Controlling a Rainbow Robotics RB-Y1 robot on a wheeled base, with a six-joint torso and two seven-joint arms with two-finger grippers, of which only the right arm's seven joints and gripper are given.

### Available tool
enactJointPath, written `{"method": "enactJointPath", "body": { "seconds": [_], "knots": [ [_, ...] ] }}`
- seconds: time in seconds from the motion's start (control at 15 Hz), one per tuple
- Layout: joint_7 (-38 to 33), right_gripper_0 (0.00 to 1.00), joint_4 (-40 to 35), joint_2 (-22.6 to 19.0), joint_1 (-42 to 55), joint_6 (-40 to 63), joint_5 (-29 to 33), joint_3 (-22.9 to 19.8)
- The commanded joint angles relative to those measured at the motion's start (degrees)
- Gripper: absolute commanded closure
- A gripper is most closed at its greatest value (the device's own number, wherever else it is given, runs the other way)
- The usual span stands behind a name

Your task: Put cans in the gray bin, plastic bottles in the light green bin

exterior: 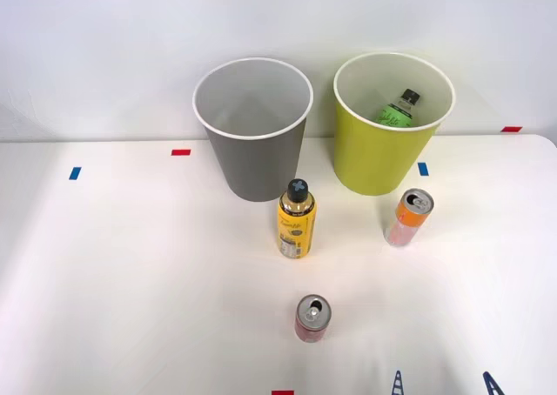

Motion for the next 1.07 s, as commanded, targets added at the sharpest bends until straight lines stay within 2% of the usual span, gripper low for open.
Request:
{"method": "enactJointPath", "body": {
  "seconds": [0.07,1.07],
  "knots": [
    [0.0,0.00,0.0,0.0,0.0,0.0,0.0,0.0],
    [0.0,0.00,0.0,0.0,0.0,0.0,0.0,0.0]
  ]
}}
